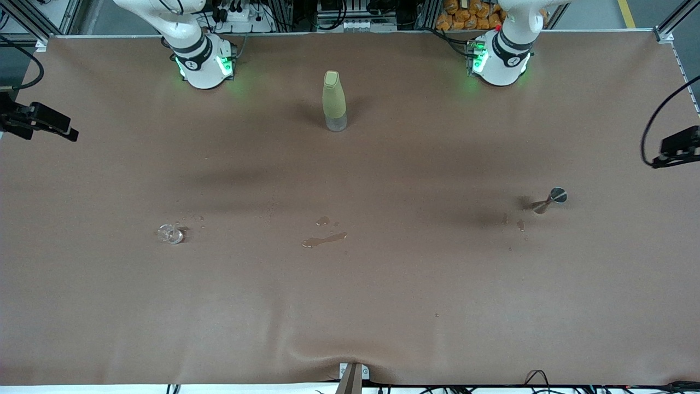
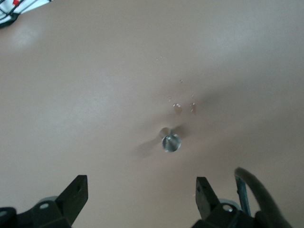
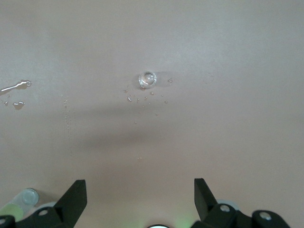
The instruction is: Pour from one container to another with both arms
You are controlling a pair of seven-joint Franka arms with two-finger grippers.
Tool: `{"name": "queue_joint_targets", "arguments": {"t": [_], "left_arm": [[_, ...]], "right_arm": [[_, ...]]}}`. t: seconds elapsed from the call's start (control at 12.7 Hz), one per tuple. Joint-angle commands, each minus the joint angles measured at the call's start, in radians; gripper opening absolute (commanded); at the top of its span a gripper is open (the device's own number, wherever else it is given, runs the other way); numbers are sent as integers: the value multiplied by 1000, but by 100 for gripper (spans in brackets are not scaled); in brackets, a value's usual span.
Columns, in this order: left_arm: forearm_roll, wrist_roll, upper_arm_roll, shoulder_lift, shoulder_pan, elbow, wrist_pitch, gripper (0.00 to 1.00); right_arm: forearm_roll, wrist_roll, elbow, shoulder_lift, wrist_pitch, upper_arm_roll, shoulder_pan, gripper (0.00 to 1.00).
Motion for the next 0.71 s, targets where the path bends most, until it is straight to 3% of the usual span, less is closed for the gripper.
{"name": "queue_joint_targets", "arguments": {"t": [0.0,0.31,0.63], "left_arm": [[-28,193,-10,10,61,18,-41,100],[-66,299,-9,31,137,15,-43,100],[-139,474,-9,82,229,16,-41,100]], "right_arm": [[-3,-27,-14,-15,1,3,-8,100],[-50,-174,-14,-15,1,-10,-13,100],[-84,-556,-17,-10,3,-80,-24,100]]}}
